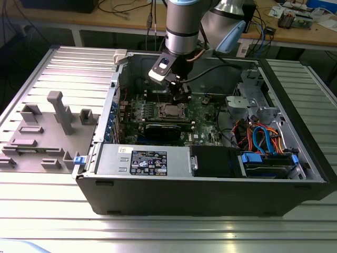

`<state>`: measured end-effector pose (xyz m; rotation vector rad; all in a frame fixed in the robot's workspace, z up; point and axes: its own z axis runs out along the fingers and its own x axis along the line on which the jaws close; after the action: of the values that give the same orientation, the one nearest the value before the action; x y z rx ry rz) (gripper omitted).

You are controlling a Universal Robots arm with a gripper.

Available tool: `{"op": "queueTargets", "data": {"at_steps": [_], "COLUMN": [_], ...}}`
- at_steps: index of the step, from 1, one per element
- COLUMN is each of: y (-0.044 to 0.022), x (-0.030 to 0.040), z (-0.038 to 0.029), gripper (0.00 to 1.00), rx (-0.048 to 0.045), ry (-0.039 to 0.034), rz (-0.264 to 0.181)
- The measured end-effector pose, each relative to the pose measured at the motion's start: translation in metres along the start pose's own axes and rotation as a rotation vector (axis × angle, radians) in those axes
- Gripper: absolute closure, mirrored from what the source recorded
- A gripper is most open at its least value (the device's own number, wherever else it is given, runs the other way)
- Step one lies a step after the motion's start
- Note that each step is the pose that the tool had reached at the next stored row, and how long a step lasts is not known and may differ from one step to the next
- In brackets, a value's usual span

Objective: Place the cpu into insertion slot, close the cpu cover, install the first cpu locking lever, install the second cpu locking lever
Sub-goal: 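Install the first cpu locking lever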

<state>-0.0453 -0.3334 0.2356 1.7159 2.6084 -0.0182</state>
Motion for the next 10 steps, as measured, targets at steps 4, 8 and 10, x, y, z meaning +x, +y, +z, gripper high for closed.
{"op": "queueTargets", "data": {"at_steps": [4, 8, 10], "y": [0.0000, 0.0000, 0.0000], "x": [0.0000, 0.0000, 0.0000], "z": [0.0000, 0.0000, 0.0000], "gripper": [0.89, 0.89, 0.89], "rx": [-0.0016, -0.0039, -0.0050], "ry": [0.0000, 0.0001, 0.0001], "rz": [-0.076, -0.174, -0.225]}}
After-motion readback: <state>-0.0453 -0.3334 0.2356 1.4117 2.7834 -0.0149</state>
